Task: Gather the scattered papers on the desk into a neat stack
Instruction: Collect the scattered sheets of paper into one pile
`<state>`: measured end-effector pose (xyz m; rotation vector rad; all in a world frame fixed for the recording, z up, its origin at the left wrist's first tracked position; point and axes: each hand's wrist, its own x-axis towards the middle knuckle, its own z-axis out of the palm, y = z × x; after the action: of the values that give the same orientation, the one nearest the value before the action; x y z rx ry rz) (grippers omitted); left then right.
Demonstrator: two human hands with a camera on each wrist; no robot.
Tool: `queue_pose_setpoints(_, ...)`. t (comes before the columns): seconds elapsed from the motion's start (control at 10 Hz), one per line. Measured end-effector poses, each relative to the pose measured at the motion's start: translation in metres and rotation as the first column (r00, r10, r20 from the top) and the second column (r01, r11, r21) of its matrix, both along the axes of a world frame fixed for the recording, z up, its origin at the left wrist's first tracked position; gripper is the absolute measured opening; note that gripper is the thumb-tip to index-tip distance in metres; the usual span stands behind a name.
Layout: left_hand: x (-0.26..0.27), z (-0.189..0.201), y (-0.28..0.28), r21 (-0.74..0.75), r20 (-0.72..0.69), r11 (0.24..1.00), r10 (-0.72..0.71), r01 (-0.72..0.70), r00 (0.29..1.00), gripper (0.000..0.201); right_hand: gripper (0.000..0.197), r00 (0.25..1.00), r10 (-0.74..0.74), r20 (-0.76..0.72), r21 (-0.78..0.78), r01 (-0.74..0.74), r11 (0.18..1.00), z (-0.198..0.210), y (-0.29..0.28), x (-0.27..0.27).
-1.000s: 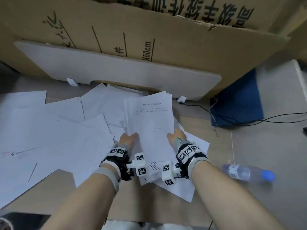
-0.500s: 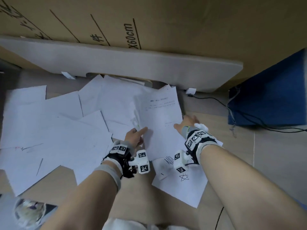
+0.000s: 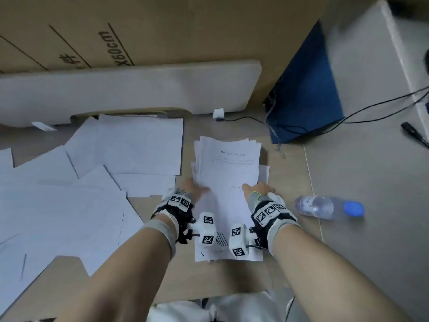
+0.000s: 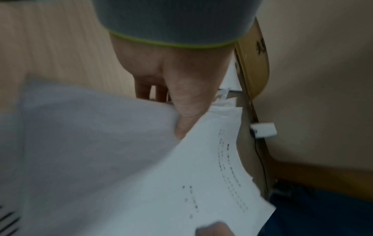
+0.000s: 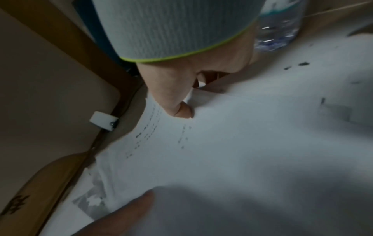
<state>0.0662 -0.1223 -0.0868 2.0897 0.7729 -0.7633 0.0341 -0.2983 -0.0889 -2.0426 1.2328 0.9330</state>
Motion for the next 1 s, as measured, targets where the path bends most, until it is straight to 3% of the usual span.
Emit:
queue_pose_setpoints(0.1, -0.024, -0.044, -0.019, -0.036, -0.119, 0.984, 0.167, -0.172, 0.979, 0.039, 0.057, 0.997, -0.064, 0.037, -0.023, 0.065, 0.998, -0.026, -0.011, -0.036)
queue_pose_setpoints(0.2, -0.034, -0.040, -0.025, -0.031, -0.144, 0.989, -0.149, 0.146, 0.978, 0.038, 0.067, 0.991, -0.114, 0.076, 0.036, 0.112, 0.993, -0.034, -0.017, -0.044)
queue_pose_setpoints(0.3, -0.043, -0.028, -0.022, -0.117, -0.170, 0.989, -0.114, 0.095, 0.979, 0.042, 0.053, 0.989, -0.135, 0.067, 0.112, 0.127, 0.986, -0.019, -0.019, -0.040)
queue_pose_setpoints(0.4, -0.043, -0.010, -0.011, -0.146, -0.101, 0.988, 0.035, -0.049, 0.994, 0.047, 0.057, 0.981, -0.157, 0.113, 0.119, 0.143, 0.982, -0.012, -0.017, -0.035)
queue_pose_setpoints(0.5, -0.041, 0.002, 0.004, -0.163, -0.112, 0.972, 0.155, -0.172, 0.981, 0.062, 0.075, 0.958, -0.237, 0.163, 0.180, 0.208, 0.962, 0.012, -0.007, -0.019)
queue_pose_setpoints(0.6, -0.041, 0.019, 0.031, -0.109, -0.164, 0.958, 0.245, -0.265, 0.956, 0.095, 0.075, 0.975, -0.171, 0.146, 0.292, 0.122, 0.949, 0.031, 0.024, 0.010)
queue_pose_setpoints(0.7, -0.040, 0.029, 0.065, -0.122, -0.127, 0.912, 0.378, -0.392, 0.917, 0.070, 0.063, 0.989, 0.001, 0.145, 0.332, -0.050, 0.942, 0.040, 0.068, 0.028)
queue_pose_setpoints(0.8, -0.041, 0.044, 0.090, -0.146, -0.078, 0.838, 0.520, -0.526, 0.851, 0.057, 0.061, 0.988, 0.035, 0.150, 0.316, -0.081, 0.945, 0.051, 0.094, 0.038)
queue_pose_setpoints(0.9, -0.056, 0.055, 0.130, -0.185, -0.065, 0.766, 0.616, -0.616, 0.785, 0.051, 0.055, 0.971, 0.133, 0.200, 0.317, -0.193, 0.929, 0.058, 0.138, 0.043)
queue_pose_setpoints(1.0, -0.074, 0.050, 0.178, -0.209, -0.085, 0.678, 0.705, -0.705, 0.704, 0.061, 0.038, 0.936, 0.240, 0.256, 0.314, -0.315, 0.895, 0.050, 0.191, 0.040)
